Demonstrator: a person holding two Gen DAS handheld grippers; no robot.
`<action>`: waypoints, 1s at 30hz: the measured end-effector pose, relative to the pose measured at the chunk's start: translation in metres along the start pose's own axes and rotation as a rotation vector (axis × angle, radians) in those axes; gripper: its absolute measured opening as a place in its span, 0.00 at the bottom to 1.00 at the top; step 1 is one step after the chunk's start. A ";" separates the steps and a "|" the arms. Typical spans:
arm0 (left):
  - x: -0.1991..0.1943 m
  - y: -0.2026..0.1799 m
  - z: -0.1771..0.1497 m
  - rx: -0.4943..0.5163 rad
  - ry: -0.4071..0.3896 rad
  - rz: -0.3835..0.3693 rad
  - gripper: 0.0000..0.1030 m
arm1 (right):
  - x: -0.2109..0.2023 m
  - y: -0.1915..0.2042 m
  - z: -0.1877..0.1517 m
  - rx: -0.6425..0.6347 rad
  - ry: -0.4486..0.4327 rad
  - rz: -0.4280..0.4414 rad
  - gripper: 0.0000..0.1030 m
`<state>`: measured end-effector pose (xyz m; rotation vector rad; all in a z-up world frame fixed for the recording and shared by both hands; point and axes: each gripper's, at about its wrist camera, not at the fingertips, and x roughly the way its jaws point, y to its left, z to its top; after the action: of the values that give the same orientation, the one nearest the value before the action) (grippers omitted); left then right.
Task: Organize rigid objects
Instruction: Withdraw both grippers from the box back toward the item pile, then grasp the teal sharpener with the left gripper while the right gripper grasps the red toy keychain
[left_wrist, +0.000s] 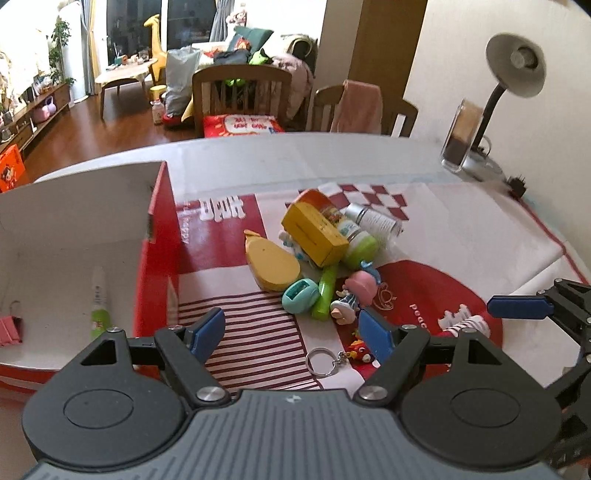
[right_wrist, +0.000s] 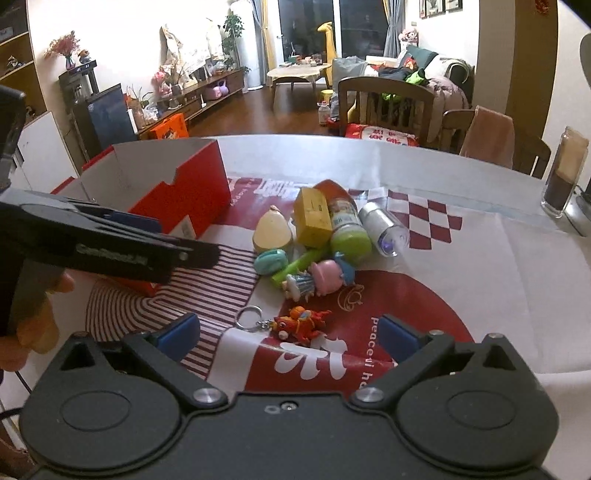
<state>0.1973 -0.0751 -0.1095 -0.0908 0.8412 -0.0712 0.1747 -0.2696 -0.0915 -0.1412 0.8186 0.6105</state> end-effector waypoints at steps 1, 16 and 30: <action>0.006 -0.002 0.000 -0.003 0.007 0.010 0.77 | 0.003 -0.001 -0.001 -0.009 0.003 -0.001 0.98; 0.067 -0.007 0.022 -0.089 0.074 0.075 0.77 | 0.046 -0.006 0.002 -0.084 0.039 0.025 0.86; 0.107 0.005 0.020 -0.199 0.151 0.104 0.77 | 0.078 -0.009 0.000 -0.085 0.100 0.015 0.64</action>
<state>0.2839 -0.0795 -0.1762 -0.2305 1.0008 0.1044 0.2201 -0.2412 -0.1491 -0.2453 0.8915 0.6569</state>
